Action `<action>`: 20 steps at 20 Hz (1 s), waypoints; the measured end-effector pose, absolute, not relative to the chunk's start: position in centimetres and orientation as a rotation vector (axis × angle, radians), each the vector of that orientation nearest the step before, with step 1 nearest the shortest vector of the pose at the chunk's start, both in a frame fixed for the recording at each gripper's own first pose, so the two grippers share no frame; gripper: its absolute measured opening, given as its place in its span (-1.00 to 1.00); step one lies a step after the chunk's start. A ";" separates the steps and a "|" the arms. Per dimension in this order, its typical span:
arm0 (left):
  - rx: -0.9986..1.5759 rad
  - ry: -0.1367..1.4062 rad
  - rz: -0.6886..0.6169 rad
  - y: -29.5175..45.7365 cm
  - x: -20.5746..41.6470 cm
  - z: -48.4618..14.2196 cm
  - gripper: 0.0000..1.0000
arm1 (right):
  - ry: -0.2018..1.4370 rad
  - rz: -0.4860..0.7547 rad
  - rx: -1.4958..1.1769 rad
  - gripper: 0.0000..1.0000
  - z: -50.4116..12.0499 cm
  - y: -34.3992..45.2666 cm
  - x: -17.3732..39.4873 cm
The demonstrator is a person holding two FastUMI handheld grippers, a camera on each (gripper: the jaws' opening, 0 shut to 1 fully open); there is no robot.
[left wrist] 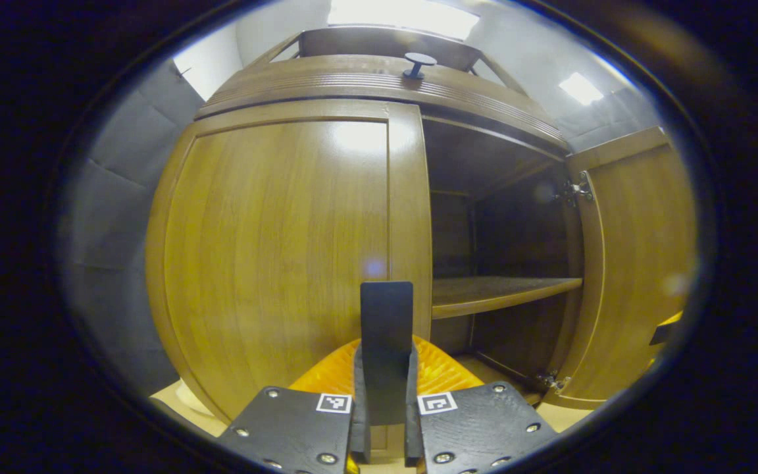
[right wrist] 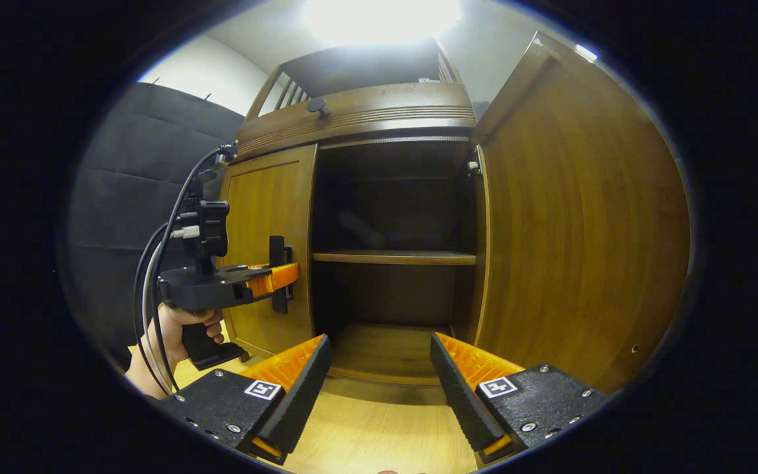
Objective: Open the right door of the double-door shoe cabinet with the right hand, and open the left door with the left hand.
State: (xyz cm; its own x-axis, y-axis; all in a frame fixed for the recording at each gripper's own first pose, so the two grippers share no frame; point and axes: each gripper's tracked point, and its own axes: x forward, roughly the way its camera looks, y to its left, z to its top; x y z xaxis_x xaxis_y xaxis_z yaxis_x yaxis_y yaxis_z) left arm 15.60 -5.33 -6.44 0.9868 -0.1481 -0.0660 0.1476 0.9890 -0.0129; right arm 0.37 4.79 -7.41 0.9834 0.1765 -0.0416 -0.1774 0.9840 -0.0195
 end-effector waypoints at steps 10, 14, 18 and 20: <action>-0.064 0.074 -0.236 -6.1 14.4 -4.7 -0.43 | 0.047 0.201 -0.013 0.87 -7.9 5.4 -1.0; -0.057 0.060 -0.242 -6.1 13.8 -3.9 -0.56 | 0.047 0.209 -0.011 0.86 -7.7 5.8 -1.4; -0.089 0.043 -0.253 -5.1 13.0 -3.5 -0.43 | 0.040 0.211 0.001 0.87 -7.3 6.1 -1.8; -0.114 0.032 -0.253 -4.6 13.0 -3.3 -0.56 | 0.040 0.216 0.005 0.86 -6.9 6.5 -1.8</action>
